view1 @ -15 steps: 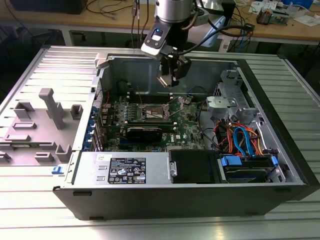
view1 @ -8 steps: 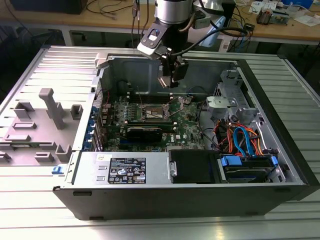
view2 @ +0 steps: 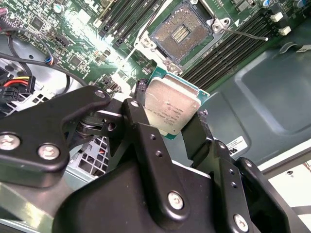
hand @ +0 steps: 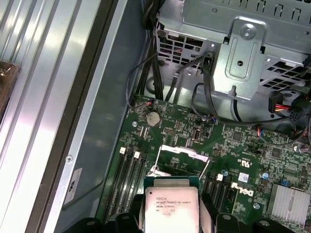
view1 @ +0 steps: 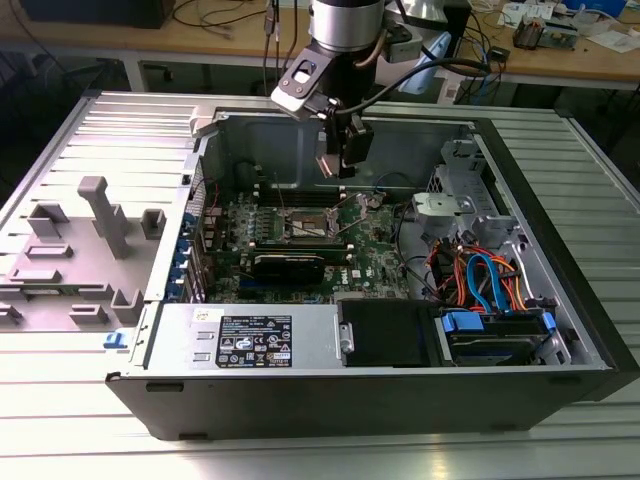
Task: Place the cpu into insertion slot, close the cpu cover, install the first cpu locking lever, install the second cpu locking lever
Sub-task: 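Place the cpu into insertion slot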
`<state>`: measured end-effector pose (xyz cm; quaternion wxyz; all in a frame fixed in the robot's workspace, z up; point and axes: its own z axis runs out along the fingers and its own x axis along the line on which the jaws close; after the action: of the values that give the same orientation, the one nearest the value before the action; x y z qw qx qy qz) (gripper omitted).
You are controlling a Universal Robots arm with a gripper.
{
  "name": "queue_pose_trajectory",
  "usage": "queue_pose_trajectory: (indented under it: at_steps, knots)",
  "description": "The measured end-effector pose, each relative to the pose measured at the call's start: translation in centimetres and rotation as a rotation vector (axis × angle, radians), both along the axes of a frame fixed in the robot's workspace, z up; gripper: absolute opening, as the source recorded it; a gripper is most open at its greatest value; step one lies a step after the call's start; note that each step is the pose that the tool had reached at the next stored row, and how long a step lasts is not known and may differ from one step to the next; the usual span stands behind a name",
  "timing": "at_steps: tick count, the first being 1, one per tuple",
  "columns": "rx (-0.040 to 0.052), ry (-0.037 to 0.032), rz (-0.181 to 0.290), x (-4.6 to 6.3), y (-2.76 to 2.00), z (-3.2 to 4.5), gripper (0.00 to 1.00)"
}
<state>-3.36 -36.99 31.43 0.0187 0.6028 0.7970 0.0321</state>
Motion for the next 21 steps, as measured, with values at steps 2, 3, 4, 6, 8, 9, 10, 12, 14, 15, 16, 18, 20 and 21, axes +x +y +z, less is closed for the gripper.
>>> queue_pose_trajectory:
  at_steps: [2, 3, 4, 6, 8, 9, 10, 12, 14, 15, 16, 18, 20, 21]
  knots:
    - [0.0, 0.0, 0.0, 0.0, -0.04, -0.01, 0.54]
    - [0.0, 0.0, 0.0, 0.0, -0.04, -0.01, 0.54]
    - [-0.0001, 0.0, 0.0, 0.0, -0.04, -0.01, 0.54]
    - [0.0, -0.0001, 0.0, 0.0, -0.04, -0.02, 0.54]
    - [0.0, -0.0001, 0.0, 0.0, -0.04, -0.02, 0.54]
    - [0.0, -0.0001, 0.0, 0.0, -0.04, -0.02, 0.54]
    - [0.0, 0.0, 0.0, 0.0, -0.04, -0.02, 0.54]
    - [0.0, -0.0001, 0.0, 0.0, -0.04, -0.02, 0.54]
    - [0.0001, -0.0001, -0.008, 0.0, -0.03, -0.04, 0.54]
    - [0.0002, -0.0001, -0.029, 0.0, -0.04, -0.06, 0.54]
    - [0.0002, -0.0001, -0.044, 0.0, -0.04, -0.07, 0.54]
    - [0.0002, -0.0001, -0.07, 0.0, -0.03, -0.11, 0.54]
    - [0.0, 0.0, -0.095, 0.0, -0.04, -0.12, 0.54]
    - [0.0, 0.0, -0.098, 0.0, -0.04, -0.12, 0.54]
